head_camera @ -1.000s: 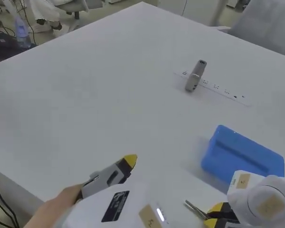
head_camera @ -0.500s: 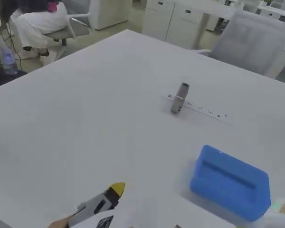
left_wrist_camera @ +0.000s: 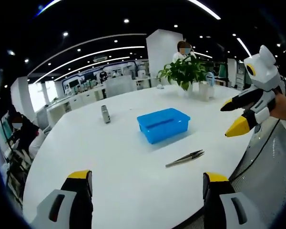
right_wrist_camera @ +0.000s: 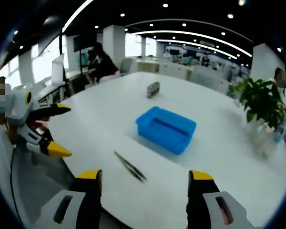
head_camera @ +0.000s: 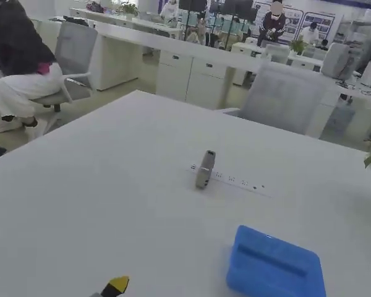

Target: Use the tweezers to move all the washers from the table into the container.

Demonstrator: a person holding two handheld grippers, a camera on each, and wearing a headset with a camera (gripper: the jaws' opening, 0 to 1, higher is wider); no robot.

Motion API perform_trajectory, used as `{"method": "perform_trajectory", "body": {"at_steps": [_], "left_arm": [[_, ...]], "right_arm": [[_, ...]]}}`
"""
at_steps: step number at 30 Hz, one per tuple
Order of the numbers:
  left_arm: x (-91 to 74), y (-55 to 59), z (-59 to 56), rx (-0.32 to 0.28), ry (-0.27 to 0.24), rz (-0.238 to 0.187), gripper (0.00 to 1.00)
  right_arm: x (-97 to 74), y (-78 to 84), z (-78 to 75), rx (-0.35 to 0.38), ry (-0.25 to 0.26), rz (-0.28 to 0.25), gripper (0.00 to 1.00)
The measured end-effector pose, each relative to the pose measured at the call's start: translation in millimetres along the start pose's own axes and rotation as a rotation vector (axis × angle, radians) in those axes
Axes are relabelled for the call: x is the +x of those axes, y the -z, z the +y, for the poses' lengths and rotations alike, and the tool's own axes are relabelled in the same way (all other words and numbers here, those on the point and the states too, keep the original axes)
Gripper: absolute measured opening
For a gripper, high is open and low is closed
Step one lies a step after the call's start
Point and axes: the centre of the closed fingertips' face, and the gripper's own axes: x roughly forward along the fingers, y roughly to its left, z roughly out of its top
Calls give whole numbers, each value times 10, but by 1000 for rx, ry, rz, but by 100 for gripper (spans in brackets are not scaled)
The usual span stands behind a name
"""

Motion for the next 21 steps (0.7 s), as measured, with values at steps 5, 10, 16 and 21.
{"method": "perform_trajectory", "body": {"at_steps": [5, 10, 16, 21], "left_arm": [[-34, -40, 79, -18, -31, -2, 99], [-68, -122, 99, -31, -43, -32, 99], [-62, -107, 97, -19, -51, -23, 99], [-61, -116, 103, -4, -59, -25, 99]], "right_arm": [[-53, 57, -124, 14, 59, -5, 85], [-81, 113, -192, 43, 84, -9, 92], [-63, 156, -175, 49, 83, -1, 92], [-23, 213, -143, 41, 68, 21, 91]]}}
